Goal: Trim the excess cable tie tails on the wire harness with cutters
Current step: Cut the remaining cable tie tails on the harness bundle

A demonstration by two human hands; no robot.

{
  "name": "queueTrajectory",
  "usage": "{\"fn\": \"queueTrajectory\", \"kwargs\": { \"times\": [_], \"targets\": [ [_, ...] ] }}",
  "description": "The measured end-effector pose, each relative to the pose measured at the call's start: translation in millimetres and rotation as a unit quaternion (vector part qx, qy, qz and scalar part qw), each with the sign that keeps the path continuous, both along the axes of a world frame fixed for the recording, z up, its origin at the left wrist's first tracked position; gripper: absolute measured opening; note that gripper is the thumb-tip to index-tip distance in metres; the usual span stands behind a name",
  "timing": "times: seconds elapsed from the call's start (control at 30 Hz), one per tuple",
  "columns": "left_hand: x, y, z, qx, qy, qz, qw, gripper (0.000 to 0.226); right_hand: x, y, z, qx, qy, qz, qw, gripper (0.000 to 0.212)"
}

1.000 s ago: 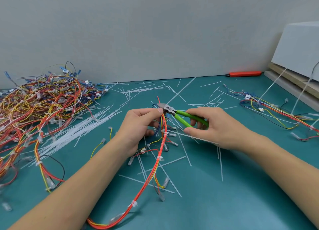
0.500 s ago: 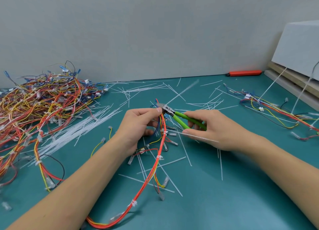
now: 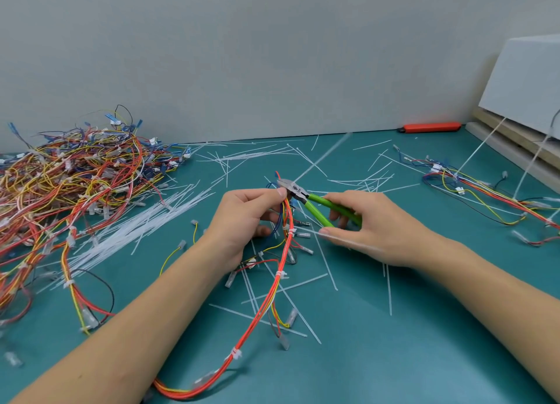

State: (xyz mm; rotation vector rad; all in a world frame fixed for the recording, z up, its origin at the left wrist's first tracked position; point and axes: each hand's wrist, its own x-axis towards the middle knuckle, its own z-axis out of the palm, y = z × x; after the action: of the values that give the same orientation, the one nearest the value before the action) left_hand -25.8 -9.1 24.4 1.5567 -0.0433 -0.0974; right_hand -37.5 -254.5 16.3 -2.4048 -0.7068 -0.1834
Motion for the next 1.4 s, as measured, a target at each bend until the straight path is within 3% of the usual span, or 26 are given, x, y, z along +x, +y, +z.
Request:
{"fn": "queueTrajectory", "kwargs": {
  "times": [0.07, 0.17, 0.33, 0.43, 0.63, 0.8, 0.97, 1.13, 1.4],
  "targets": [
    [1, 2, 1, -0.004, -0.002, 0.002, 1.0, 0.014, 1, 0, 2, 0.013, 0.014, 0.013, 1.0, 0.033],
    [0, 3, 2, -0.008, -0.006, -0.002, 1.0, 0.015, 3, -4, 5, 0.004, 0.002, 0.002, 1.0, 0.033],
    [-2, 0, 1, -0.006, 0.002, -0.002, 1.0, 0.015, 1, 1, -4, -0.019, -0.006, -0.025, 0.999, 0.065],
    [-1, 0, 0, -0.003, 0.002, -0.004, 1.0, 0.015, 0, 3, -6, -0.007, -0.001, -0.032, 0.999, 0.07],
    [1, 2, 0, -0.009, 0.0, -0.001, 1.0, 0.015, -1, 0, 2, 0.031, 0.003, -0.005, 1.0, 0.034],
    [1, 3, 1, -0.011, -0.008, -0.002, 1.0, 0.015, 1, -2, 2, 0.037, -0.02, -0.006, 0.999, 0.037],
    [0, 1, -1, -0.01, 0.001, 0.0, 1.0, 0.014, -2, 5, -6, 0.036, -0.026, -0.029, 0.999, 0.063],
    [2, 3, 1, -0.018, -0.007, 0.0, 1.0, 0.015, 0, 1, 2, 0.059, -0.038, -0.021, 0.997, 0.03],
    [1, 4, 2, -0.016, -0.007, 0.0, 1.0, 0.016, 2, 0, 3, 0.077, -0.046, -0.016, 0.996, 0.036]
  ]
}}
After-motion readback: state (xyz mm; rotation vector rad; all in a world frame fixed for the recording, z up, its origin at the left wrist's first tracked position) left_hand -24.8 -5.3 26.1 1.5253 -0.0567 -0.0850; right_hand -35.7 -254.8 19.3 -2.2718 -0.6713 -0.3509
